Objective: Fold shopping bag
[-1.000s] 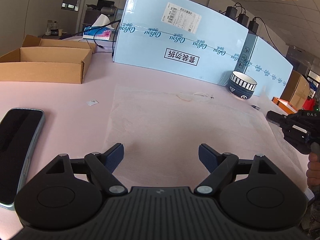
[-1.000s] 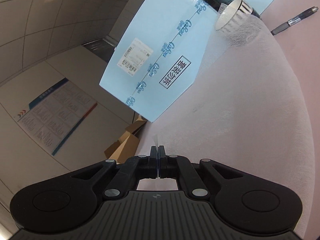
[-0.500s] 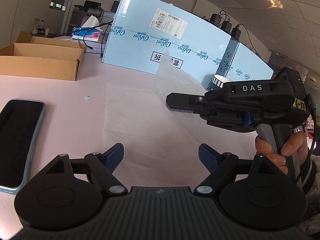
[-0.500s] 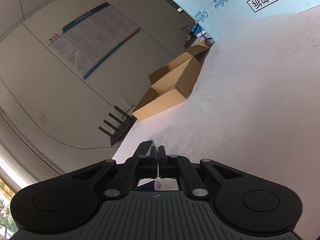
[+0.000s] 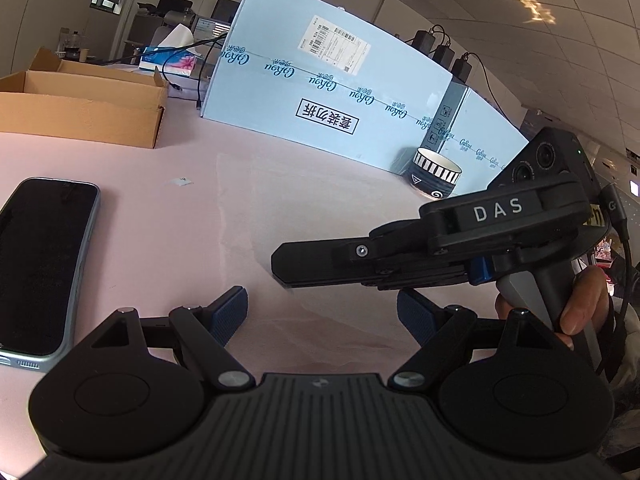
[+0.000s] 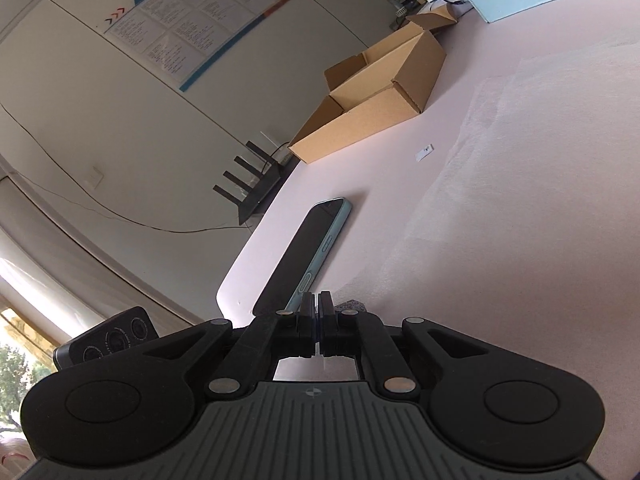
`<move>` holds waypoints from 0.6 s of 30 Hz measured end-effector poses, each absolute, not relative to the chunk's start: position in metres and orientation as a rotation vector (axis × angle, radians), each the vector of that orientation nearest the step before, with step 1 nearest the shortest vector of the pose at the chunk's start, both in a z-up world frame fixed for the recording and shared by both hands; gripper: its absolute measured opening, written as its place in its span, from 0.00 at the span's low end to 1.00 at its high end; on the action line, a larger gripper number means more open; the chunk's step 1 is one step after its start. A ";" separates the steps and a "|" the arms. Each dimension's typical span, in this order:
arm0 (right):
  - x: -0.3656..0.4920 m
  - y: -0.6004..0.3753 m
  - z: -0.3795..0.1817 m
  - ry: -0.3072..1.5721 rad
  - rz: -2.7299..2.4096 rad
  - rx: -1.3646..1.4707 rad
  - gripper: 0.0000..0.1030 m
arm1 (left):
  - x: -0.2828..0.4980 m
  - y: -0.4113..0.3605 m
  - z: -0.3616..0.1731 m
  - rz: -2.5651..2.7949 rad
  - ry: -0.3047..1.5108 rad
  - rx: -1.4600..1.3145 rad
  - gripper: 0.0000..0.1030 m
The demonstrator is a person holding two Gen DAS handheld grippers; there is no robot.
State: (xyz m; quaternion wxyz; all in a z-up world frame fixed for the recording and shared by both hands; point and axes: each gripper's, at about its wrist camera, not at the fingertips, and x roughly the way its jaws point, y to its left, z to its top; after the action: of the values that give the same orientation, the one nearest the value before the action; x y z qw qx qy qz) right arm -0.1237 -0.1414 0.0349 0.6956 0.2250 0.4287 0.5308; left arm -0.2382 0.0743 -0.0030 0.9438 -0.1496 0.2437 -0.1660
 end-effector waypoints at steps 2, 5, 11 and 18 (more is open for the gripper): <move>-0.122 -0.143 0.037 0.944 1.176 0.511 0.04 | -0.240 0.074 -0.002 -0.353 0.491 -0.301 0.78; -0.116 -0.155 0.042 0.899 1.132 0.546 0.07 | -0.240 0.072 -0.001 -0.372 0.488 -0.299 0.78; -0.101 -0.208 0.053 0.744 0.959 0.612 0.28 | -0.226 0.072 -0.002 -0.371 0.511 -0.312 0.78; -0.095 -0.243 0.041 0.744 0.854 0.582 0.28 | -0.211 0.072 0.001 -0.294 0.542 -0.352 0.68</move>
State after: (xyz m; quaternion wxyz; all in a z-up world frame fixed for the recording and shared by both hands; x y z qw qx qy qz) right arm -0.0946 -0.2425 0.0411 0.8040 0.2717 0.3476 0.3986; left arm -0.2110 0.0721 0.0013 0.9377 -0.1722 0.2654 -0.1439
